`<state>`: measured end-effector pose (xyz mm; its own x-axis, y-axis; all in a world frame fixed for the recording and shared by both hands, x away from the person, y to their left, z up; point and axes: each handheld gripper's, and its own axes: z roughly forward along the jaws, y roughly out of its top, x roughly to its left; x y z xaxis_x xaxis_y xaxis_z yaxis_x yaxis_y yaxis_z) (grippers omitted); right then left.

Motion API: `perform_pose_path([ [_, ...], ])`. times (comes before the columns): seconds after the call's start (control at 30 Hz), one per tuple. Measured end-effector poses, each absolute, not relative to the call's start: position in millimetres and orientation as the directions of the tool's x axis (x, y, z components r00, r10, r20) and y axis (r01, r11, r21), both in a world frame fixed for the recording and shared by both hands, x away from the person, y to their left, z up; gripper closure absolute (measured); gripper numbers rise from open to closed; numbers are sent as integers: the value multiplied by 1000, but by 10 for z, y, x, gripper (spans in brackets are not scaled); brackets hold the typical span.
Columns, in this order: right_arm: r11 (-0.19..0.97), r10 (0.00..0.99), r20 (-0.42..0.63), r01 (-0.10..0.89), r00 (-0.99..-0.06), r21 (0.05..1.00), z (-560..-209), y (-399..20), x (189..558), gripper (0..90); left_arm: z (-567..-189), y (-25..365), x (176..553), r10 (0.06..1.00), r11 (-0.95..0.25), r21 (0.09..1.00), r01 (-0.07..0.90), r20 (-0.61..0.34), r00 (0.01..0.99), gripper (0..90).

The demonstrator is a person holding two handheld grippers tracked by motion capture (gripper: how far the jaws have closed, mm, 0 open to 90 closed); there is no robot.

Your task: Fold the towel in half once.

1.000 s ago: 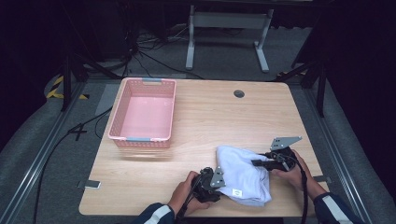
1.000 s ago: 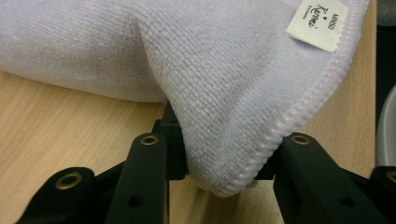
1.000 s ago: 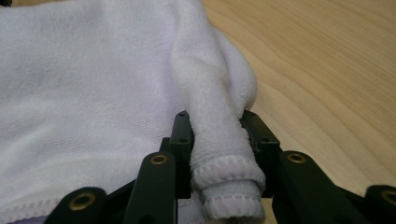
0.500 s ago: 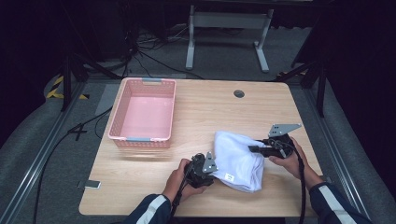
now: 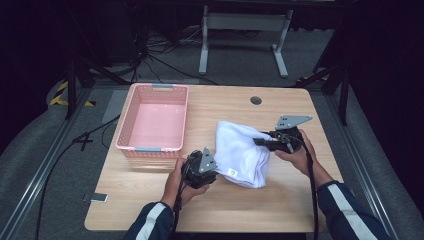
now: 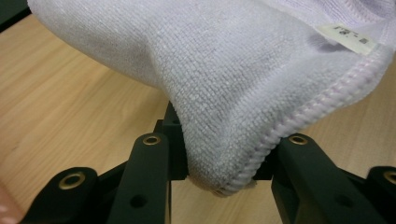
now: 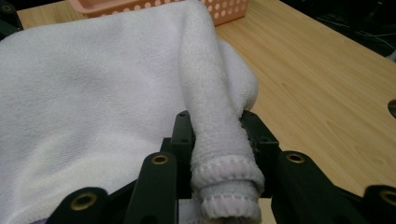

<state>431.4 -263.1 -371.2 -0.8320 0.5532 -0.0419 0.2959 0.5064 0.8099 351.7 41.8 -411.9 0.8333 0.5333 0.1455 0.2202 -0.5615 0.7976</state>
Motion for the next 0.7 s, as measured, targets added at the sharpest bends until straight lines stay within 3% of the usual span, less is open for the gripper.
perform_pose_path([
  [0.2,500,537,-39,281,-843,819,-3601,-2416,4440,698,-4010,597,3517,582,-544,813,208,187,791,672],
  [0.7,525,469,-94,192,-878,829,-3273,-1729,4750,695,-3813,1117,3541,701,-473,841,262,179,690,672],
])
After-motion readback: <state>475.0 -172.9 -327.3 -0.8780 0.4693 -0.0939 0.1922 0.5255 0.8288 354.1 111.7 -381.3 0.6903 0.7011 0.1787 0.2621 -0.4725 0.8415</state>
